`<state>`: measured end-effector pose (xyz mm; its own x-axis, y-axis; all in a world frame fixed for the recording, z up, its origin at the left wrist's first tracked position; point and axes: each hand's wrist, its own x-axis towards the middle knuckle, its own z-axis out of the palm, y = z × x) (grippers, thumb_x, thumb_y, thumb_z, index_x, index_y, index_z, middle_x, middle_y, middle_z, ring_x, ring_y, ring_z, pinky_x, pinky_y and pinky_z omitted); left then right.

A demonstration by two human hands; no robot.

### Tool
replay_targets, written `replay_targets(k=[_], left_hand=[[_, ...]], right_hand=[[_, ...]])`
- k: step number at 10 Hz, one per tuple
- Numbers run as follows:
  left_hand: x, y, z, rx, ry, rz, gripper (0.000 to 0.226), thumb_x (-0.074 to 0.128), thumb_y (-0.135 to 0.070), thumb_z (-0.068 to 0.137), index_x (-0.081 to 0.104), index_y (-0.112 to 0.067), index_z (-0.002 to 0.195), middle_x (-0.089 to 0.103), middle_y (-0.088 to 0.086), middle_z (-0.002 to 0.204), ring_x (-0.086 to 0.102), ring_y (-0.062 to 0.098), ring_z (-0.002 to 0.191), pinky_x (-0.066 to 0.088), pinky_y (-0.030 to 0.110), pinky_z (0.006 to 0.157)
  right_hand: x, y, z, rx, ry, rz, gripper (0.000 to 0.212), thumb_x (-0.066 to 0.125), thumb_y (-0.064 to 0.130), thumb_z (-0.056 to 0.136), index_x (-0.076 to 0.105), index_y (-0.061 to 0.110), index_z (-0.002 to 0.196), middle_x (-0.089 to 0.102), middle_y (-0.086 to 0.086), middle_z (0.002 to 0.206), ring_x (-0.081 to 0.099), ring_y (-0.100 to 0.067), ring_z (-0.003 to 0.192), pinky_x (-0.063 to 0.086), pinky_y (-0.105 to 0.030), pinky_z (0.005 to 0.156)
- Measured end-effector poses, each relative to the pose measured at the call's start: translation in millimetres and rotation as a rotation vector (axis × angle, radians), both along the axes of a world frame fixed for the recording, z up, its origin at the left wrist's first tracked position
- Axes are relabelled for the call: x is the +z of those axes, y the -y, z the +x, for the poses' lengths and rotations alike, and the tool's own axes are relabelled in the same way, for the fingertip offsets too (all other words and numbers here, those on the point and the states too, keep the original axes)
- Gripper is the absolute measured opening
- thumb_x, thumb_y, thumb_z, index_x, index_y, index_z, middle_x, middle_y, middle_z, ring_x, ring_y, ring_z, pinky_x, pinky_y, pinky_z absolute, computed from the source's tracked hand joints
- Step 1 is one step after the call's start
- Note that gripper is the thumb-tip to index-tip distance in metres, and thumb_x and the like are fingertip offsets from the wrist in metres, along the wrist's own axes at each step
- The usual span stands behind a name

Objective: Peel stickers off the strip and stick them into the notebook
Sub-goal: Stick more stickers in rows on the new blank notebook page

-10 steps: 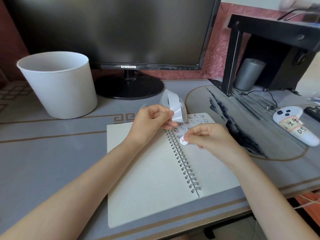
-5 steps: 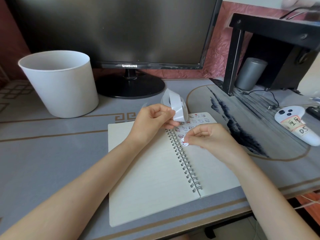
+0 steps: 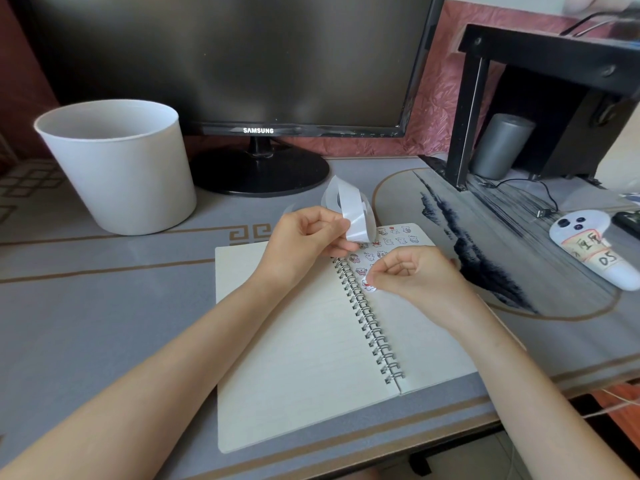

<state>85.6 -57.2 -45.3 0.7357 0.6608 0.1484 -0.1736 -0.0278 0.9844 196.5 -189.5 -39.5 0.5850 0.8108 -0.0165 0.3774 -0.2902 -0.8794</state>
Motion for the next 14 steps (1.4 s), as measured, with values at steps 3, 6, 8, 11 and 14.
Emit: replay_targets(k=[3, 6, 8, 11, 14], left_hand=[[0, 0, 0, 0.000, -0.001, -0.001, 0.010, 0.058, -0.006, 0.092, 0.061, -0.004, 0.083, 0.069, 0.011, 0.069, 0.070, 0.012, 0.064, 0.055, 0.019, 0.062], [1, 1, 0, 0.002, -0.010, 0.005, 0.010, 0.058, -0.007, 0.092, 0.060, -0.005, 0.082, 0.069, 0.014, 0.072, 0.070, 0.011, 0.064, 0.055, 0.018, 0.062], [1, 1, -1, 0.002, -0.012, 0.005, 0.010, 0.058, -0.007, 0.092, 0.061, -0.004, 0.083, 0.068, 0.014, 0.072, 0.069, 0.010, 0.063, 0.054, 0.018, 0.062], [1, 1, -1, 0.002, -0.013, 0.003, 0.011, 0.058, -0.007, 0.092, 0.060, -0.005, 0.082, 0.068, 0.013, 0.070, 0.069, 0.010, 0.063, 0.054, 0.018, 0.062], [-1, 0, -1, 0.006, -0.022, 0.013, 0.010, 0.058, -0.009, 0.092, 0.060, -0.005, 0.083, 0.069, 0.017, 0.075, 0.070, 0.011, 0.065, 0.055, 0.019, 0.063]], right_hand=[[-5, -2, 0, -0.001, 0.069, 0.017, 0.015, 0.076, 0.007, 0.073, 0.068, 0.018, 0.067, 0.066, -0.003, 0.068, 0.052, -0.009, 0.060, 0.044, -0.026, 0.067], [-10, -2, 3, -0.014, 0.083, 0.013, 0.019, 0.078, 0.009, 0.074, 0.062, 0.020, 0.077, 0.060, 0.002, 0.073, 0.050, -0.007, 0.060, 0.042, -0.025, 0.066], [-10, -1, 6, 0.000, 0.081, 0.002, 0.021, 0.069, 0.004, 0.081, 0.058, 0.022, 0.080, 0.054, 0.003, 0.076, 0.050, -0.009, 0.067, 0.041, -0.021, 0.069], [-14, -4, 5, -0.036, 0.076, 0.037, 0.021, 0.079, 0.019, 0.073, 0.060, 0.021, 0.080, 0.055, 0.005, 0.075, 0.049, -0.006, 0.062, 0.040, -0.023, 0.066], [-16, -2, 10, -0.016, 0.091, 0.047, 0.018, 0.069, 0.008, 0.082, 0.059, 0.023, 0.077, 0.057, 0.000, 0.076, 0.050, -0.013, 0.066, 0.041, -0.021, 0.064]])
